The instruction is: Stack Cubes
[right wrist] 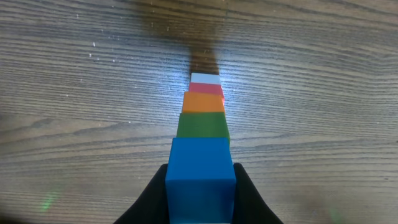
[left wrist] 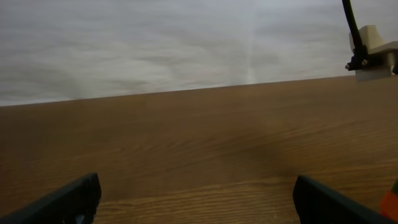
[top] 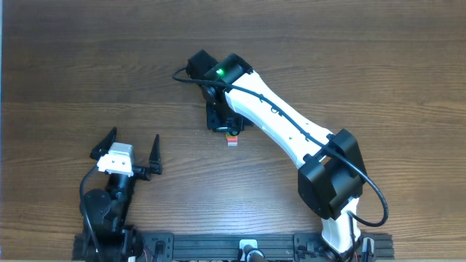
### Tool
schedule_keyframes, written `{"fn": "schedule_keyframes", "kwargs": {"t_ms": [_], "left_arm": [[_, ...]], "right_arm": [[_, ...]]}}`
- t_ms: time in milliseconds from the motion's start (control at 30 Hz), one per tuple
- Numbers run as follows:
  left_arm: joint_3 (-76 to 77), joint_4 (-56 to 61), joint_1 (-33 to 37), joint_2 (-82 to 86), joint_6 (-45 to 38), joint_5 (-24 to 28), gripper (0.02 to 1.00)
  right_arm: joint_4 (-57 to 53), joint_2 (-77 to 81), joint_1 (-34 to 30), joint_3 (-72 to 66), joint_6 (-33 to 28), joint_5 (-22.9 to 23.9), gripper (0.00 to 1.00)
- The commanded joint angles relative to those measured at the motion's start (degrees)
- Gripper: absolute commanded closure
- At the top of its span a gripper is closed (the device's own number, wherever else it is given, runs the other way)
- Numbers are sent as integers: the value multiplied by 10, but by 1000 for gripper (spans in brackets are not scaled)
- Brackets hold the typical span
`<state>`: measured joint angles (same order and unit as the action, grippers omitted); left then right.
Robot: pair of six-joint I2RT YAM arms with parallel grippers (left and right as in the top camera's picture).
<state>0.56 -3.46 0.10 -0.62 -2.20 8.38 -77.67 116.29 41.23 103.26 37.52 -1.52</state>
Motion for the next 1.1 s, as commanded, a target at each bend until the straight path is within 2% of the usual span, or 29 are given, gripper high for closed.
{"fn": "schedule_keyframes", "kwargs": {"t_ms": [33, 100, 400, 1000, 1067, 1100], "left_arm": [[-2, -2, 3, 2, -8, 6, 18], [-2, -2, 3, 2, -8, 6, 20], [-2, -2, 3, 2, -8, 6, 18], [-2, -2, 3, 2, -8, 6, 18], [-2, -2, 3, 2, -8, 6, 18], [-2, -2, 3, 2, -8, 6, 18]], "right_arm": [[1, -5, -3, -12, 7, -6, 989], [1, -5, -3, -12, 7, -6, 985], [1, -5, -3, -12, 6, -6, 794], [1, -5, -3, -12, 6, -6, 632], [1, -5, -3, -12, 6, -6, 546], [2, -5, -3, -12, 6, -6, 443]]}}
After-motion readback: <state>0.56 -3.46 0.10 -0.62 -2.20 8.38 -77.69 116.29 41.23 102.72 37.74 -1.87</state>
